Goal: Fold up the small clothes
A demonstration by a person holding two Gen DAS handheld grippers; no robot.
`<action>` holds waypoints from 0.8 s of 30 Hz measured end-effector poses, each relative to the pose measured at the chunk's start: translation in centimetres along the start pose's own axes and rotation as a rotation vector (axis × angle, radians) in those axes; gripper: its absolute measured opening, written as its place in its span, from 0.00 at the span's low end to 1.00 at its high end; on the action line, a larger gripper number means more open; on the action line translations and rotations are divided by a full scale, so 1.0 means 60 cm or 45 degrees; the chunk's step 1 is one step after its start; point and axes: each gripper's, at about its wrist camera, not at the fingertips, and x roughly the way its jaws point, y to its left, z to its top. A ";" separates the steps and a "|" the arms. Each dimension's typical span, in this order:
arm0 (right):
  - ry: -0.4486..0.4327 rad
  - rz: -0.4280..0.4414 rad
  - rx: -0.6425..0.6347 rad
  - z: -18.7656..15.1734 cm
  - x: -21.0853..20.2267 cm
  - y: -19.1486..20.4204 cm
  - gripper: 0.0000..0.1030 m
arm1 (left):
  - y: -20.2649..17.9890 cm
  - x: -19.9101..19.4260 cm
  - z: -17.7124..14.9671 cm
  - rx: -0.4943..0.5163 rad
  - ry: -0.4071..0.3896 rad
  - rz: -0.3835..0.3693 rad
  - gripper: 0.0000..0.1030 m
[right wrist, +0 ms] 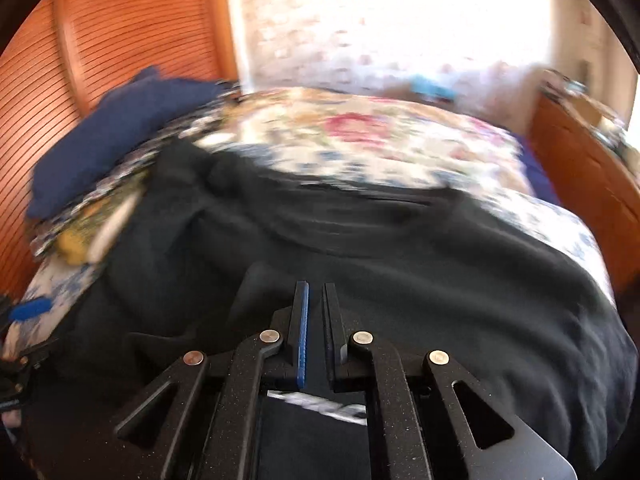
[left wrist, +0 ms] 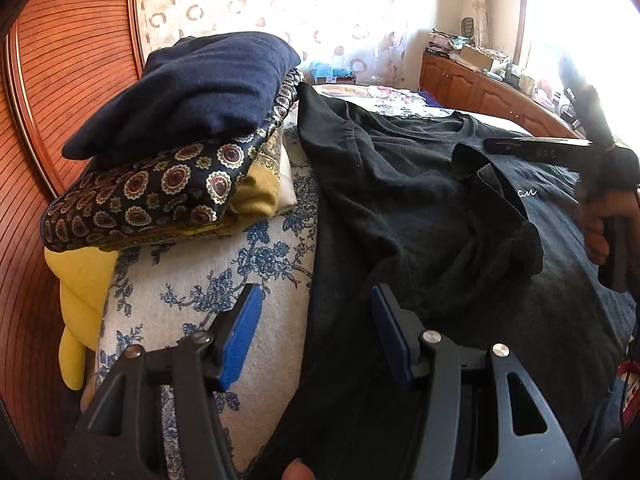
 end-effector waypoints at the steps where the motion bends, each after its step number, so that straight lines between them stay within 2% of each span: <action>1: -0.009 -0.015 0.014 0.000 -0.006 -0.005 0.04 | 0.000 0.003 0.000 -0.002 0.008 0.004 0.55; 3: -0.009 -0.026 0.019 0.002 -0.011 -0.007 0.06 | 0.000 0.007 0.002 -0.003 0.017 0.007 0.55; 5: -0.019 -0.001 0.013 0.004 -0.016 -0.003 0.29 | -0.001 0.007 0.002 -0.001 0.018 0.009 0.55; 6: -0.031 0.048 0.012 0.003 -0.022 0.000 0.44 | 0.000 0.008 0.002 -0.003 0.020 0.007 0.55; 7: -0.039 0.111 0.008 0.001 -0.026 0.007 0.50 | 0.000 0.010 0.003 -0.007 0.022 0.003 0.55; 11: 0.004 0.167 -0.064 -0.001 -0.007 0.050 0.51 | 0.002 0.016 0.006 -0.025 0.027 -0.013 0.55; 15: 0.066 0.125 -0.137 -0.001 0.029 0.074 0.50 | 0.006 0.018 0.004 -0.037 0.028 -0.027 0.55; 16: 0.080 0.117 -0.145 -0.002 0.036 0.072 0.35 | 0.007 0.018 0.004 -0.040 0.027 -0.030 0.55; 17: 0.085 0.118 -0.153 -0.007 0.037 0.070 0.24 | 0.007 0.018 0.003 -0.041 0.027 -0.031 0.55; 18: 0.077 0.118 -0.161 -0.010 0.034 0.063 0.08 | 0.008 0.018 0.003 -0.040 0.026 -0.031 0.55; 21: 0.051 0.083 -0.128 -0.014 0.019 0.030 0.04 | 0.009 0.016 0.002 -0.046 0.025 -0.034 0.55; 24: 0.025 0.001 -0.046 -0.020 -0.004 -0.014 0.04 | 0.009 0.016 0.002 -0.048 0.024 -0.034 0.55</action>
